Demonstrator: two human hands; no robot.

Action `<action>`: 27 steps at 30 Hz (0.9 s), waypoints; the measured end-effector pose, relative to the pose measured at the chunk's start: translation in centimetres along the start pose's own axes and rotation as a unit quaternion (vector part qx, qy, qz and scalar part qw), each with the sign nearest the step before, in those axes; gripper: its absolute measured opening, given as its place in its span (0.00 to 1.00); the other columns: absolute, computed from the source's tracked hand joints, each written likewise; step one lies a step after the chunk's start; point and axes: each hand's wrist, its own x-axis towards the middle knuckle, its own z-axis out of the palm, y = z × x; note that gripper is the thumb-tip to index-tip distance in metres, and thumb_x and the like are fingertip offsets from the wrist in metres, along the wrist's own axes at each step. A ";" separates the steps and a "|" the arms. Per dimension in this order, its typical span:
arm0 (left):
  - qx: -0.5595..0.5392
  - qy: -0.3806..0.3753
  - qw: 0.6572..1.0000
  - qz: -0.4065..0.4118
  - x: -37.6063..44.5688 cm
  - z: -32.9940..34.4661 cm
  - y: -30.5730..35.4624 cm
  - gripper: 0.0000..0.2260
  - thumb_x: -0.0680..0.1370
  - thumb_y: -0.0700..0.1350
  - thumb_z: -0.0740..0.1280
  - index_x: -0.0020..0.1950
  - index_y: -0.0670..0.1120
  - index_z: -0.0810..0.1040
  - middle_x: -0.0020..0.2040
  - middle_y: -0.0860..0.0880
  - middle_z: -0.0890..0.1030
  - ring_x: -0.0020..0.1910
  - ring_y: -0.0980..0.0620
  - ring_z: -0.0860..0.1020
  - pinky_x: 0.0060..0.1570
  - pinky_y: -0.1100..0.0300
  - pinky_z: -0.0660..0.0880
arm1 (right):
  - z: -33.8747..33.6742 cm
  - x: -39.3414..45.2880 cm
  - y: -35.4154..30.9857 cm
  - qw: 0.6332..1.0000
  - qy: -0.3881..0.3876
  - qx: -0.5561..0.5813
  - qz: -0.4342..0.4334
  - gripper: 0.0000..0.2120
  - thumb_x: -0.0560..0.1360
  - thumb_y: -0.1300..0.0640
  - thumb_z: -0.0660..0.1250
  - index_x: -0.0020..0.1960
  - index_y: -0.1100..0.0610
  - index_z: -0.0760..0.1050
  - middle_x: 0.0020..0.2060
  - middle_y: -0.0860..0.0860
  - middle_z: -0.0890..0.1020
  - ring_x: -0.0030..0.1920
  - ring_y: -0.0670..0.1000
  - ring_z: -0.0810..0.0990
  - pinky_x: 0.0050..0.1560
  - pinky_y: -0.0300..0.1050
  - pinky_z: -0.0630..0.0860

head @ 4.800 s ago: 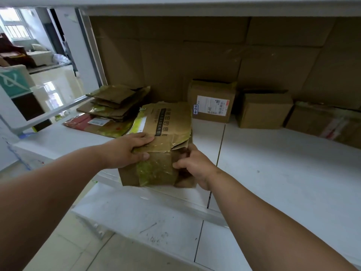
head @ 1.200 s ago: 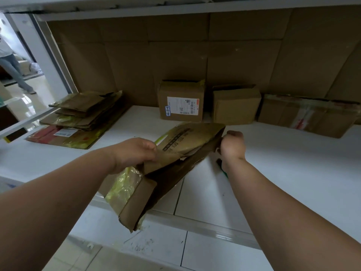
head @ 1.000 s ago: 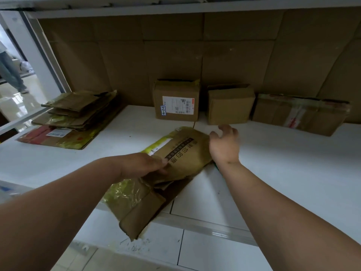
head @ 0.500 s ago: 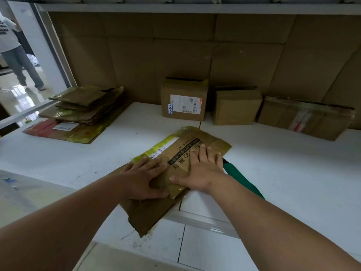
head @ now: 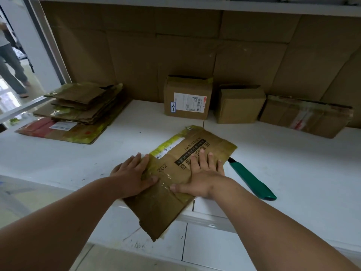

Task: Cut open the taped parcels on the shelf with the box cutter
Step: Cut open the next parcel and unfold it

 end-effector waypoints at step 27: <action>0.133 0.007 0.972 0.192 3.1 -3.5 3.2 0.32 0.80 0.59 0.53 0.80 0.50 0.46 0.81 0.48 0.43 0.79 0.45 0.42 0.74 0.43 0.43 | 0.2 2.4 -0.5 0.996 0.071 0.008 -0.058 0.38 0.74 0.27 0.43 0.79 0.42 0.44 0.79 0.45 0.37 0.78 0.51 0.33 0.75 0.56 0.34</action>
